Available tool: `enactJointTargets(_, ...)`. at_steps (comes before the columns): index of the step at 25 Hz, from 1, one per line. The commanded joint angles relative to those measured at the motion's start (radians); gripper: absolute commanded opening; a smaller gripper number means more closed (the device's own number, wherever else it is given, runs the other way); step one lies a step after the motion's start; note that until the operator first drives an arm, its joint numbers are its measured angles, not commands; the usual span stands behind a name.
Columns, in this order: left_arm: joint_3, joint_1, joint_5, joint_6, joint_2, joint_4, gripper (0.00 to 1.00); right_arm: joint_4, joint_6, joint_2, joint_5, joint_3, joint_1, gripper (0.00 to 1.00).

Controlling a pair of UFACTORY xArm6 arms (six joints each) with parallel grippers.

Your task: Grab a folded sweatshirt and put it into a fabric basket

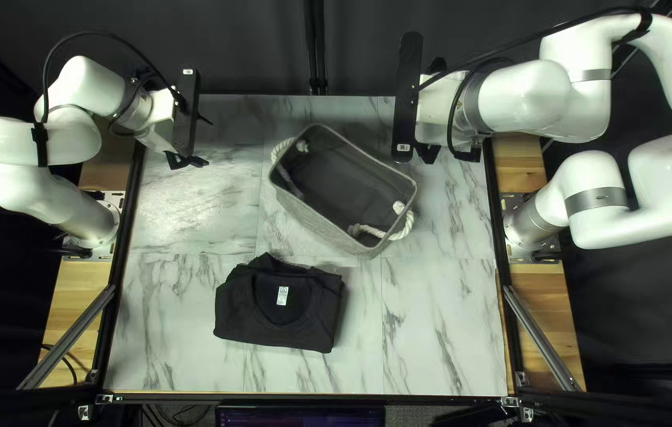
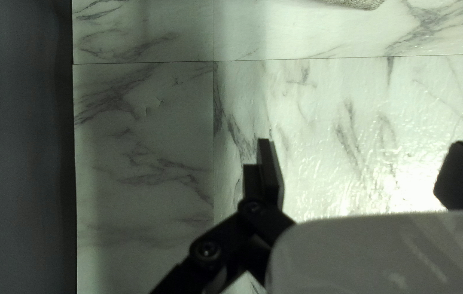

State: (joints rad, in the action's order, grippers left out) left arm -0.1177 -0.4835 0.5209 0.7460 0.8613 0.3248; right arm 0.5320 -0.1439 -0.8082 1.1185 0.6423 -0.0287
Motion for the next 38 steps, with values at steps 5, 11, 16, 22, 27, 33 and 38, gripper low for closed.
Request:
enactJointTargets(5, 0.000, 0.000, 0.000, 0.000, 0.000, 0.000, 1.00, 0.000, 0.000, 0.000, 0.000, 0.000, 0.000, 1.00)
enactJointTargets(11, 0.000, 0.000, 0.000, 0.000, 0.000, 0.000, 1.00, 0.000, 0.000, 0.000, 0.000, 0.000, 0.000, 1.00)
enactJointTargets(16, -0.040, 0.116, 0.060, -0.240, 0.043, -0.147, 1.00, 0.028, -0.059, 0.054, 0.054, 0.059, -0.093, 1.00)
enactJointTargets(22, -0.095, 0.341, 0.085, -0.684, -0.005, -0.392, 1.00, 0.029, -0.161, 0.081, 0.118, 0.073, -0.196, 1.00)
enactJointTargets(27, -0.124, 0.586, 0.169, -1.076, 0.007, -0.560, 1.00, 0.048, -0.330, 0.162, 0.102, 0.075, -0.369, 1.00)
enactJointTargets(33, -0.111, 0.774, 0.168, -1.393, -0.044, -0.672, 1.00, 0.071, -0.368, 0.173, -0.083, -0.009, -0.413, 1.00)
enactJointTargets(38, -0.155, 0.887, 0.128, -1.565, -0.171, -0.712, 1.00, 0.079, -0.409, 0.251, -0.284, -0.021, -0.428, 1.00)
